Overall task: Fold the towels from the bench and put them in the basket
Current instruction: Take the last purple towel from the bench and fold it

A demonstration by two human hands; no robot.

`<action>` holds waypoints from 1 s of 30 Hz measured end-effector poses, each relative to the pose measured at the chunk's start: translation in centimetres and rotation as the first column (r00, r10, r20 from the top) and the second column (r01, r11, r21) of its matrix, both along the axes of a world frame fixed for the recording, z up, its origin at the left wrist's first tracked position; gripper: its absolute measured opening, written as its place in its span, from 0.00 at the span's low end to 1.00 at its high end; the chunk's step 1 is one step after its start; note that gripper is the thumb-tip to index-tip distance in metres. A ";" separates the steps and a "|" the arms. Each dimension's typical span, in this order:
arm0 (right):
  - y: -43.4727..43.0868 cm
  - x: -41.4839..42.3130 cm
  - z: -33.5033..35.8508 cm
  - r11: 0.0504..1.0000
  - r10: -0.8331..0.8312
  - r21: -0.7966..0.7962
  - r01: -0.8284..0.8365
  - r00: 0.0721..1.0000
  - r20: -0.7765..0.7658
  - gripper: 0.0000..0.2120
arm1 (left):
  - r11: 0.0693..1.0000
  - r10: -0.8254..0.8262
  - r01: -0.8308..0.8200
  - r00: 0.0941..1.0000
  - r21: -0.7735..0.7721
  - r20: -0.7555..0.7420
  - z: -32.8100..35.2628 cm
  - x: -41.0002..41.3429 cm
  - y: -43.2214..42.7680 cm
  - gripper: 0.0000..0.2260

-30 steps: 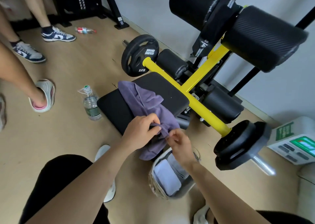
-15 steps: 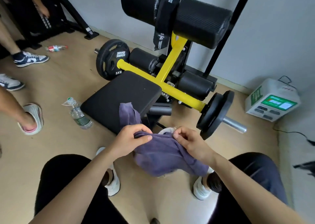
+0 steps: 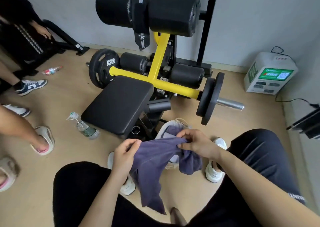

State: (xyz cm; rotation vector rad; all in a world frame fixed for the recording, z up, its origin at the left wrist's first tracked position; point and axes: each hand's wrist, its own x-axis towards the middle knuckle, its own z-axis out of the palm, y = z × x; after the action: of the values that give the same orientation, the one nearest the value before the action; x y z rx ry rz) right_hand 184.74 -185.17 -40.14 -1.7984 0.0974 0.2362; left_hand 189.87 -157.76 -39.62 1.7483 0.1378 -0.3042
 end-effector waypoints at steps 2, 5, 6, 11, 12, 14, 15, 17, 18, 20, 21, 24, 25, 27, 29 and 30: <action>0.1 0.1 -0.3 0.992 -0.067 0.101 0.072 0.996 -0.057 0.08 | 0.998 -0.039 0.038 0.999 0.041 0.003 -0.8 0.0 0.2 0.05; 0.6 -0.1 -0.1 0.923 -0.153 0.326 0.206 0.971 -0.181 0.09 | 0.979 -0.187 0.179 0.980 0.103 0.073 -1.6 -0.1 -0.1 0.12; 0.8 -0.1 0.0 0.887 -0.145 0.402 0.229 0.963 -0.227 0.09 | 0.967 -0.244 0.235 0.965 0.102 0.092 -1.8 -0.4 -0.4 0.14; 1.8 -0.1 0.3 0.821 -0.033 0.535 0.199 0.952 -0.305 0.12 | 0.909 -0.417 0.405 0.894 0.103 0.165 -2.5 -2.3 -3.3 0.25; 2.0 -0.1 0.1 0.839 -0.014 0.515 0.179 0.951 -0.308 0.13 | 0.901 -0.433 0.420 0.882 0.107 0.184 -2.5 -2.6 -3.9 0.24; 2.3 -0.1 -0.1 0.864 0.008 0.481 0.151 0.949 -0.314 0.13 | 0.897 -0.440 0.421 0.874 0.133 0.204 -2.6 -2.7 -4.4 0.21; 2.5 -0.1 -0.1 0.868 0.014 0.475 0.143 0.950 -0.313 0.12 | 0.899 -0.435 0.411 0.877 0.153 0.202 -2.7 -2.5 -4.3 0.18; 2.6 0.0 0.0 0.871 0.015 0.469 0.143 0.948 -0.317 0.09 | 0.896 -0.431 0.387 0.877 0.218 0.214 -2.8 -2.2 -4.1 0.14; 2.6 0.1 0.0 0.872 0.016 0.469 0.141 0.949 -0.316 0.07 | 0.896 -0.428 0.381 0.876 0.227 0.221 -2.8 -2.0 -4.0 0.14; 2.7 0.3 0.0 0.898 0.004 0.422 0.125 0.956 -0.294 0.05 | 0.914 -0.400 0.380 0.901 0.139 0.166 -2.4 -1.9 -4.2 0.11; 2.7 0.5 -0.1 0.933 -0.036 0.338 0.124 0.966 -0.257 0.05 | 0.930 -0.366 0.363 0.923 0.053 0.114 -2.1 -1.9 -4.3 0.11; 2.7 0.8 -0.8 0.968 -0.230 0.080 0.237 0.970 -0.082 0.05 | 0.959 -0.251 0.251 0.968 -0.129 0.020 -1.9 -1.6 -4.0 0.11; 2.6 0.7 -0.9 0.962 -0.264 0.059 0.265 0.964 -0.021 0.05 | 0.964 -0.214 0.211 0.977 -0.162 0.001 -1.9 -1.4 -3.8 0.10; 2.8 0.4 -1.0 0.972 -0.235 0.044 0.232 0.969 0.077 0.09 | 0.968 -0.153 0.146 0.988 -0.203 -0.023 -1.6 -1.1 -3.5 0.10; 3.3 -0.2 -1.1 0.991 -0.121 -0.047 0.128 0.982 0.143 0.16 | 0.966 -0.134 0.120 0.990 -0.229 -0.048 -1.4 -1.0 -3.4 0.11; 3.6 -0.5 -1.3 0.990 -0.064 -0.116 0.084 0.984 0.166 0.21 | 0.965 -0.134 0.119 0.990 -0.235 -0.051 -1.2 -1.0 -3.3 0.10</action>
State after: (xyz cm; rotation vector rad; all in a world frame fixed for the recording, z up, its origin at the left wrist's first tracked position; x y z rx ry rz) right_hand 184.29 -181.59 -41.41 -1.9256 0.0650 0.0306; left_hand 188.92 -161.03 -40.85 1.5181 0.0363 -0.4548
